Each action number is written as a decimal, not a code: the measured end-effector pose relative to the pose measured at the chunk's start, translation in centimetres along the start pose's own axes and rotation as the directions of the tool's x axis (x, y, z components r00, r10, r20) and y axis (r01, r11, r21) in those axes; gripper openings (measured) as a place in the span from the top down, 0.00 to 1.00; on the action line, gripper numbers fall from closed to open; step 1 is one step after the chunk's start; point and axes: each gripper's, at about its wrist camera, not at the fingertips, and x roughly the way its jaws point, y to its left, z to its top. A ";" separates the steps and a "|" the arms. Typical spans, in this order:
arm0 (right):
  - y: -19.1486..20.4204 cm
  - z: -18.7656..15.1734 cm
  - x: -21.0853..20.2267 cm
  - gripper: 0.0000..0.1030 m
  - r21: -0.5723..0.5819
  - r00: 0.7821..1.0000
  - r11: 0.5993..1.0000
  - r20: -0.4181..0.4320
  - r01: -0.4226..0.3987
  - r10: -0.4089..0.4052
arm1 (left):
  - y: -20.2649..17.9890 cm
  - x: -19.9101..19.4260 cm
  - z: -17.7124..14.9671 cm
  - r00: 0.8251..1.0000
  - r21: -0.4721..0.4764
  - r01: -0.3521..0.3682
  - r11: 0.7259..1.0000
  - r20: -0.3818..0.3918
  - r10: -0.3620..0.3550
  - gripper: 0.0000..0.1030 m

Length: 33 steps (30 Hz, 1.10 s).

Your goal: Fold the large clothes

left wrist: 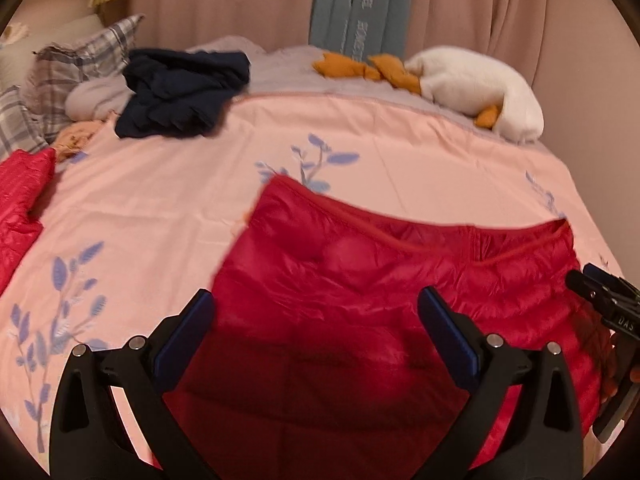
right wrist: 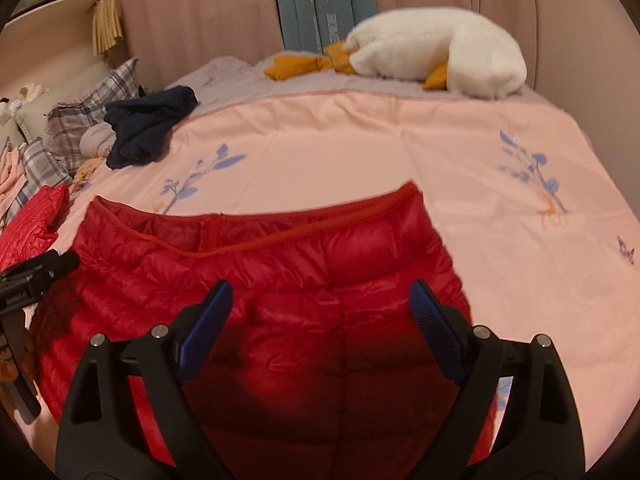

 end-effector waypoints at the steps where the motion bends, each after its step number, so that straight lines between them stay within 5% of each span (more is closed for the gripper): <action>1: -0.1 -0.2 0.5 0.12 0.007 1.000 1.000 -0.012 0.005 -0.005 | -0.1 0.5 -0.2 1.000 0.003 -0.003 1.000 -0.013 0.003 0.01; 6: -1.5 -1.2 2.7 0.12 0.080 0.998 0.997 -0.059 -0.010 0.015 | -0.4 2.8 -0.9 0.998 0.015 -0.010 1.000 -0.068 0.011 0.01; 18: -1.8 -1.7 4.0 0.09 0.094 0.998 0.995 -0.058 -0.026 0.031 | -0.6 3.5 -1.5 0.999 0.016 -0.028 0.999 -0.034 0.029 0.01; 26: 1.5 -2.7 -3.8 0.09 -0.010 0.991 0.998 0.112 -0.068 0.068 | -2.9 -3.8 -3.0 0.995 0.052 0.036 0.998 0.091 -0.041 0.01; 33: 4.1 -6.1 -6.5 0.09 -0.048 0.988 0.994 0.113 -0.100 0.105 | -5.6 -6.3 -6.2 0.991 0.104 0.066 0.992 0.109 -0.077 0.01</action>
